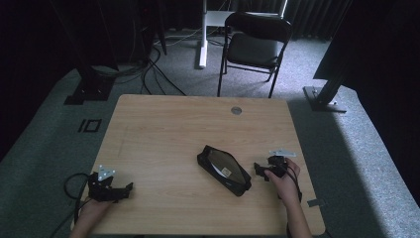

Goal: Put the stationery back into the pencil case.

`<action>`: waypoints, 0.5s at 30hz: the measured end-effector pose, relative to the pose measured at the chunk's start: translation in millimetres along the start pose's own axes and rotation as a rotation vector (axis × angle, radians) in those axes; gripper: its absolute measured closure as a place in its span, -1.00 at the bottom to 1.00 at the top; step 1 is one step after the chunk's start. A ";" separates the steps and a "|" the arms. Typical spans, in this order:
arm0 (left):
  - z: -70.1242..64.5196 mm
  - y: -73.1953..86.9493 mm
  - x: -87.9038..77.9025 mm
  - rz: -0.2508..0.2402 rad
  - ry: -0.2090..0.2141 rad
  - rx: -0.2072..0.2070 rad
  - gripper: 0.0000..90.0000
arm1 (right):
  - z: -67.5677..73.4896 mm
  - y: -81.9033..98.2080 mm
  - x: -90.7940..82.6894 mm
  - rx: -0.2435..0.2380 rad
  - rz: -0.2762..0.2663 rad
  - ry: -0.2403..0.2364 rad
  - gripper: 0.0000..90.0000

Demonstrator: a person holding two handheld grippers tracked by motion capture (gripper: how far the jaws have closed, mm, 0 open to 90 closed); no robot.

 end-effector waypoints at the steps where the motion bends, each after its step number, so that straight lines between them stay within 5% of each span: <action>1: 0.0 0.0 0.0 0.000 0.000 -0.001 -0.99 | -1.6 1.3 -0.7 0.005 -0.003 0.008 -0.65; 15: -0.1 0.0 0.2 -0.002 -0.001 -0.001 -0.99 | -14.7 18.0 -13.1 0.018 -0.053 0.074 -0.72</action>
Point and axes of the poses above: each handheld gripper's, and its own axes: x roughly forward along the jaws, y roughly out of its underside, z roughly to its left, the point moved 1 cm from there along x, roughly forward along the jaws, and after that the axes turned 14 degrees about x, right-handed, at the moved point
